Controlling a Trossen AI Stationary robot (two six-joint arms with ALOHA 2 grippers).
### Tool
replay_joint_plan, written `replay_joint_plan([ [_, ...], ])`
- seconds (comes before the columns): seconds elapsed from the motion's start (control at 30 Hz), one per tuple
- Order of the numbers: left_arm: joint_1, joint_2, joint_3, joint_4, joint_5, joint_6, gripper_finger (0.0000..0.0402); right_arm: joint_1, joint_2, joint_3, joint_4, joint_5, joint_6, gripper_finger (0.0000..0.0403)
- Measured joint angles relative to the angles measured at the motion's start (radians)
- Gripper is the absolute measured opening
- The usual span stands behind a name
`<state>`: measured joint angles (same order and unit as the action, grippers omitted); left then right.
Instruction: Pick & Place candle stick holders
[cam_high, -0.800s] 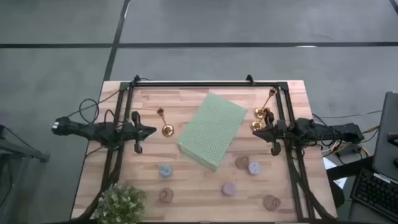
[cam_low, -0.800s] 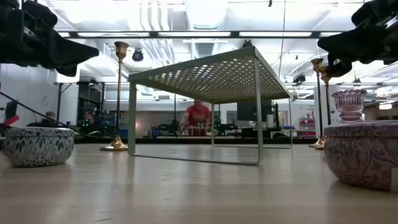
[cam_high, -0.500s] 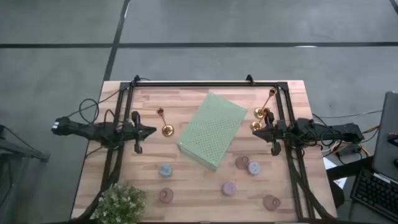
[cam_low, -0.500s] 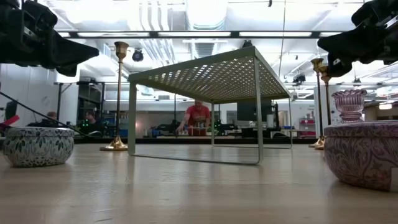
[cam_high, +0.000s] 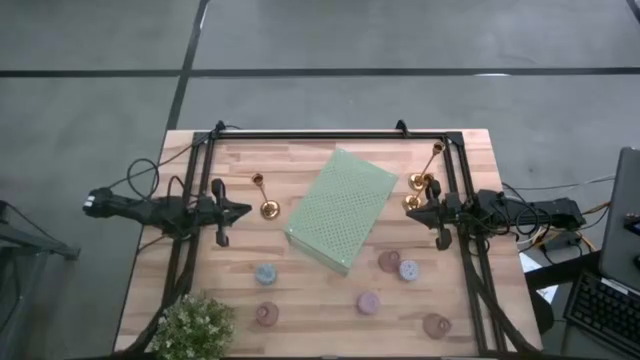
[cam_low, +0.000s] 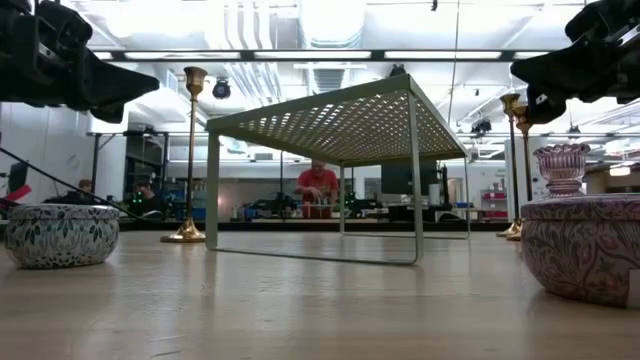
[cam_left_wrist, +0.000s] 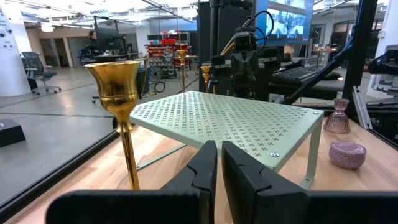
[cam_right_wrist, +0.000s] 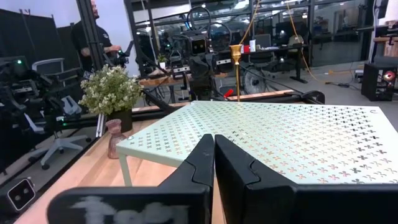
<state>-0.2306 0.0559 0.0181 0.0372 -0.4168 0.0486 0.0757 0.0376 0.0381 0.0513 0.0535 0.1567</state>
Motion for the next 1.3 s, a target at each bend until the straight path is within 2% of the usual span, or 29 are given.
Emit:
replay_joint_plan([
  [0.67, 0.000, 0.000, 0.000, 0.000, 0.000, 0.000, 0.0028, 0.000, 0.000, 0.000, 0.008, 0.000, -0.001, 0.0009],
  [0.87, 0.000, 0.000, 0.000, 0.000, 0.000, 0.000, 0.0028, 0.000, 0.003, 0.000, 0.116, -0.006, 0.002, 0.0009],
  [1.03, 0.000, 0.000, 0.000, 0.000, 0.000, 0.000, 0.0028, 0.000, 0.035, 0.000, 0.220, -0.131, 0.142, 0.0009],
  [1.13, 0.000, 0.000, 0.000, 0.000, 0.000, 0.000, 0.0028, 0.001, 0.073, 0.000, 0.255, -0.237, 0.166, 0.0009],
  [1.3, 0.000, 0.000, 0.000, 0.000, 0.000, 0.000, 0.0028, 0.021, 0.176, 0.018, 0.278, -0.330, 0.198, 0.0009],
])
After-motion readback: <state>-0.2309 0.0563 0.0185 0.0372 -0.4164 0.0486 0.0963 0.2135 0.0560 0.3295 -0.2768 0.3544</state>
